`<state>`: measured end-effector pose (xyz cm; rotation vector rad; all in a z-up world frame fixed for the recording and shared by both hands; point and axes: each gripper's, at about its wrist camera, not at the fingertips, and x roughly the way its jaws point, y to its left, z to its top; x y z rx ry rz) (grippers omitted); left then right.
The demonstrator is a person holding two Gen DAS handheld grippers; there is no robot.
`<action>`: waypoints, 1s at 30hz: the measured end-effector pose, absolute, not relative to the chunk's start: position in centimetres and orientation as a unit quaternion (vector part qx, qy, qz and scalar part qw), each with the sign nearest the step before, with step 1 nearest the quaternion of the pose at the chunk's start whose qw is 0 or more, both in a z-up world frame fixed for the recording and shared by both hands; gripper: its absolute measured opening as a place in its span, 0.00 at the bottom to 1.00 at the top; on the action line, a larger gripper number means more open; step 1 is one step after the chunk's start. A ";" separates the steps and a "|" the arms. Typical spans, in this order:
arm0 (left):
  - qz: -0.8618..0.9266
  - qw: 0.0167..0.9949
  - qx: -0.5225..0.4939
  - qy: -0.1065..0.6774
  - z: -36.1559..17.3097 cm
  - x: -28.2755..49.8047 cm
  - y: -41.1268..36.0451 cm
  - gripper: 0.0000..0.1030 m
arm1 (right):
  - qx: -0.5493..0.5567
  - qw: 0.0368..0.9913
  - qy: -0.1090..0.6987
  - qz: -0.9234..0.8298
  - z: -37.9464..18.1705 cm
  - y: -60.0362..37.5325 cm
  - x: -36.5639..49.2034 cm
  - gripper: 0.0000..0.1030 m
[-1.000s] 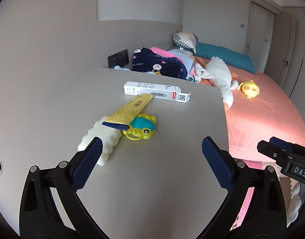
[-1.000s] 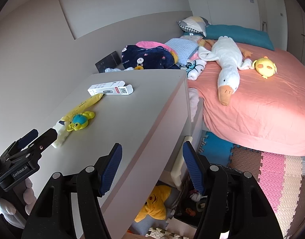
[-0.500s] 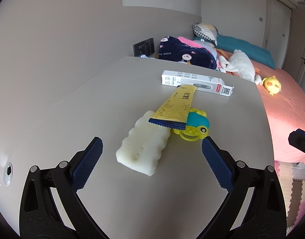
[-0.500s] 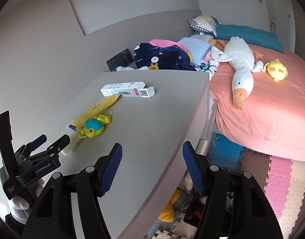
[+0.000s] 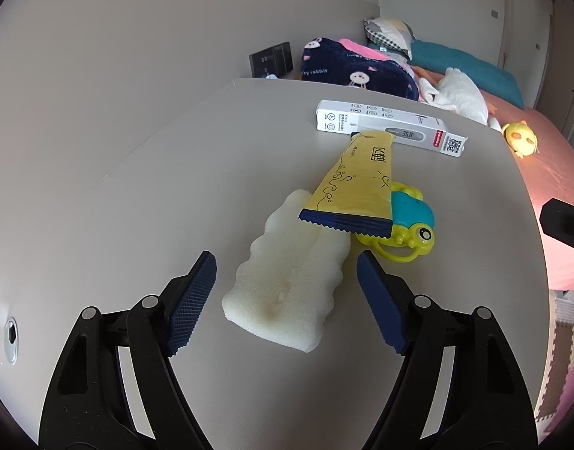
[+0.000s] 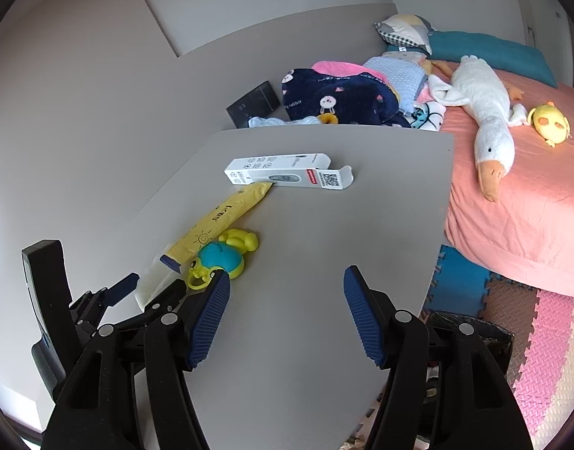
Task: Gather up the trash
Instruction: 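Grasp the white sponge with the left tool while the right grasps the yellow tube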
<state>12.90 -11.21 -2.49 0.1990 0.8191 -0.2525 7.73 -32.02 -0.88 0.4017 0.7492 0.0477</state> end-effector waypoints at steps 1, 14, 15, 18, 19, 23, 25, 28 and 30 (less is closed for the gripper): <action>-0.125 0.902 0.090 0.403 -2.6 13.1 -11.0 0.65 | 0.196 0.910 0.365 0.027 -0.9 -31.6 8.1 0.62; -0.148 0.896 0.064 0.414 -2.9 13.5 -10.4 0.40 | 0.216 0.888 0.402 0.064 -1.5 -27.6 14.0 0.62; -0.149 0.896 0.062 0.415 -2.9 13.6 -10.3 0.40 | 0.219 0.885 0.406 0.066 -1.6 -27.4 14.6 0.62; -0.151 0.895 0.059 0.416 -2.9 13.6 -10.3 0.40 | 0.230 0.878 0.415 0.068 -1.7 -26.9 16.1 0.62; -0.151 0.895 0.057 0.416 -2.9 13.7 -10.2 0.40 | 0.231 0.876 0.418 0.069 -1.8 -26.8 16.6 0.62; -0.153 0.894 0.053 0.417 -2.9 13.7 -10.1 0.40 | 0.231 0.870 0.431 0.060 -2.4 -26.2 18.0 0.62; -0.154 0.894 0.052 0.417 -2.9 13.7 -10.1 0.40 | 0.234 0.868 0.435 0.057 -2.8 -26.1 18.6 0.62; -0.154 0.894 0.052 0.417 -2.9 13.6 -10.1 0.40 | 0.232 0.867 0.438 0.050 -3.2 -25.8 19.5 0.62; -0.154 0.894 0.051 0.417 -2.9 13.5 -10.0 0.40 | 0.230 0.865 0.443 0.048 -3.5 -25.6 20.1 0.62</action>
